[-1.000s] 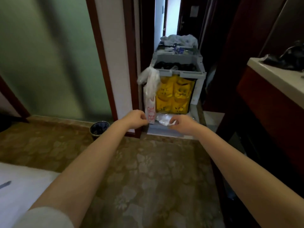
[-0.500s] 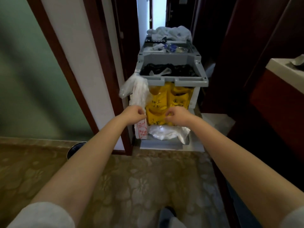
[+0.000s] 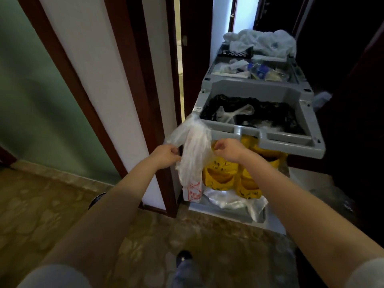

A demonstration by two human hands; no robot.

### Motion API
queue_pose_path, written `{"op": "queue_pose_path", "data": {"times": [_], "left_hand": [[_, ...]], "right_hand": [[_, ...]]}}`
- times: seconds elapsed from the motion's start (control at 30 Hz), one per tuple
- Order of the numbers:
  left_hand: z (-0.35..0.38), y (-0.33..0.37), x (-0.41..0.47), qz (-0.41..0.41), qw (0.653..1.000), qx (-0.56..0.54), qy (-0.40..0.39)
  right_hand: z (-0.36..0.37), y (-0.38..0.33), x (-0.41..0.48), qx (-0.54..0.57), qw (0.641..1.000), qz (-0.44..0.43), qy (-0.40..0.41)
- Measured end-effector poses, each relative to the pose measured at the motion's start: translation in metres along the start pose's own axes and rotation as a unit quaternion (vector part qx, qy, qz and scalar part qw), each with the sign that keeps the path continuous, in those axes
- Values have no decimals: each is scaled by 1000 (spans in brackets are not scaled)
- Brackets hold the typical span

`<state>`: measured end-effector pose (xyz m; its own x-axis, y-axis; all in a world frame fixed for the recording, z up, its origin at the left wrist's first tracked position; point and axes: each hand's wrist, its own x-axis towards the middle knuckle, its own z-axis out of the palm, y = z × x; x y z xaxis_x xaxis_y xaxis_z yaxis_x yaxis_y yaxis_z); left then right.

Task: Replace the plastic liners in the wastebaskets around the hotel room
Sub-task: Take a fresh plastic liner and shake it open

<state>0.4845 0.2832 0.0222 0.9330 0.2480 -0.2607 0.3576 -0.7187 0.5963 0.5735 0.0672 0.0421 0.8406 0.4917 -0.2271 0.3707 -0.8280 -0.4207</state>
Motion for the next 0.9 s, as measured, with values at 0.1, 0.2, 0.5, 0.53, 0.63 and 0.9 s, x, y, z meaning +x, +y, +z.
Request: {"op": "queue_pose_path", "data": {"times": [0.1, 0.2, 0.5, 0.53, 0.63, 0.9], "left_hand": [[-13, 3, 58, -20, 1000, -5, 0], [-24, 11, 115, -15, 1000, -3, -2], [-9, 31, 210, 26, 997, 65, -25], [-8, 31, 214, 27, 997, 73, -21], [-10, 27, 223, 9, 997, 79, -3], [-37, 39, 216, -13, 992, 90, 85]], "right_hand": [[-7, 4, 50, 0, 1000, 13, 4], [-17, 3, 94, -48, 998, 20, -24], [-5, 5, 185, -92, 990, -28, -103], [-4, 7, 189, -91, 989, -30, -112], [-2, 11, 199, -85, 987, -46, -125], [-10, 17, 213, -140, 969, -132, -154]]}}
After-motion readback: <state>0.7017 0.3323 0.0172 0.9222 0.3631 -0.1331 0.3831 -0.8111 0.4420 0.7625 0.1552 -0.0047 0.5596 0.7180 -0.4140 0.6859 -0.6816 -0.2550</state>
